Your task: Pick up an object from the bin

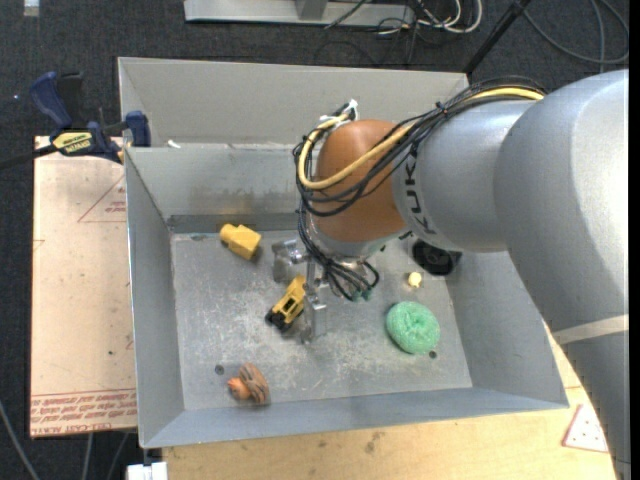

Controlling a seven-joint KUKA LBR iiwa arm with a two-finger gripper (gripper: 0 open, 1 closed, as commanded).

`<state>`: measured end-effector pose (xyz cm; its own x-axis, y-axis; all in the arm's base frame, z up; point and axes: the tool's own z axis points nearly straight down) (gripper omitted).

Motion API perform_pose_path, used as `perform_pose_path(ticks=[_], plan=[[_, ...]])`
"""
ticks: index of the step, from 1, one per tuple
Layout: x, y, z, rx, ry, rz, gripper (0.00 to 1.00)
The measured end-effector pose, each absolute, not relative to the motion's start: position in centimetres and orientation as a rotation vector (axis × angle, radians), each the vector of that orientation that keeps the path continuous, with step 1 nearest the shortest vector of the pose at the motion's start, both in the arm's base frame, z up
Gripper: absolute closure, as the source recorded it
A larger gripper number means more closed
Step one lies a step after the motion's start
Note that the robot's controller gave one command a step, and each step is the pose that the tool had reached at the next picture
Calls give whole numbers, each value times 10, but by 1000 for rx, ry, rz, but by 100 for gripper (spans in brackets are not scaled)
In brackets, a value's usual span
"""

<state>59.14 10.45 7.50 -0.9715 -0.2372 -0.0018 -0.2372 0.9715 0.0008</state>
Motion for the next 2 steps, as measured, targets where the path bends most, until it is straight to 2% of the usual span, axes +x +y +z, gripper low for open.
perform_pose_path(ticks=[1, 2], plan=[[590, 105, 72, -714, 3056, 2, 100], [590, 105, 72, -712, 3056, 3, 100]])
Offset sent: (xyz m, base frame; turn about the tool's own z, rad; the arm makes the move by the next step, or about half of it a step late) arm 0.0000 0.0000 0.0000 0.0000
